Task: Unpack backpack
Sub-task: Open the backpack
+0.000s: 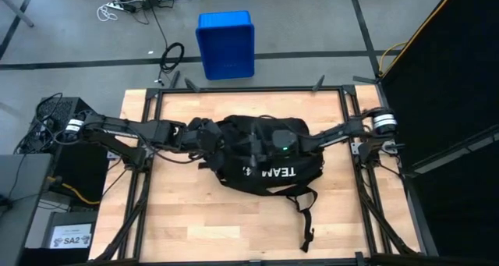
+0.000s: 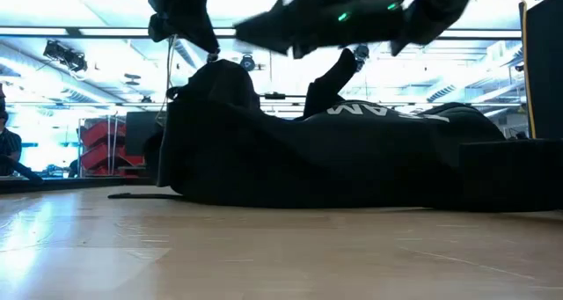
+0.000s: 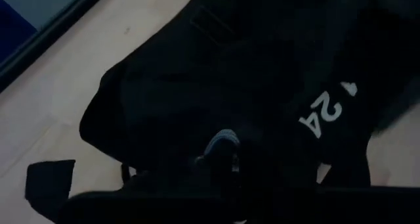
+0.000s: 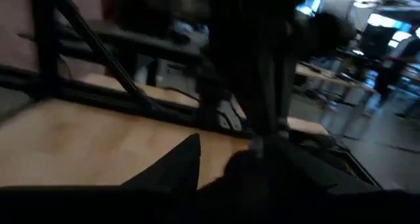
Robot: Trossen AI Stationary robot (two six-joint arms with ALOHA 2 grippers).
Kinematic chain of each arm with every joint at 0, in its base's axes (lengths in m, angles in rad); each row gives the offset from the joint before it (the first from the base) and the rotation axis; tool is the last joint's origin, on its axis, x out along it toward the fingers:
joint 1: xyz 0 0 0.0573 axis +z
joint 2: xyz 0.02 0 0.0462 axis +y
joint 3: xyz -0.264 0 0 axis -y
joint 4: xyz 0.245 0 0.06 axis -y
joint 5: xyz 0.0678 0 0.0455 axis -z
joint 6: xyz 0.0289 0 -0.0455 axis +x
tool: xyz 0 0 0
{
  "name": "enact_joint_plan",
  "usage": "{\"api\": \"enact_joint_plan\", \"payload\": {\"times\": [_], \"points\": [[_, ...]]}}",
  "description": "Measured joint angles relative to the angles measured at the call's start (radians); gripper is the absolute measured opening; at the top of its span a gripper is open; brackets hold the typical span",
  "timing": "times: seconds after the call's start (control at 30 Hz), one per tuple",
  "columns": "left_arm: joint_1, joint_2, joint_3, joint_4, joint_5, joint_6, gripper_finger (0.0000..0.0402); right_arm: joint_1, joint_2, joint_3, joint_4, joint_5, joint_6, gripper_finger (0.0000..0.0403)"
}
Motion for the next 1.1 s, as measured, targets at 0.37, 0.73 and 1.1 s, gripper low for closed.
{"api": "enact_joint_plan", "payload": {"times": [0.37,0.73,1.1], "points": [[0.001,0.0,0.0,0.024,-0.037,0.019,0.0,-0.001,0.112,0.139,-0.053,0.091,0.061,0.0148],[0.001,-0.002,-0.036,0.084,-0.039,0.021,0.0,-0.001,0.112,0.139,-0.052,0.084,0.119,0.0133],[0.001,-0.001,-0.095,0.155,-0.003,0.023,0.0,-0.017,0.112,0.139,-0.07,0.076,0.12,0.012]]}}
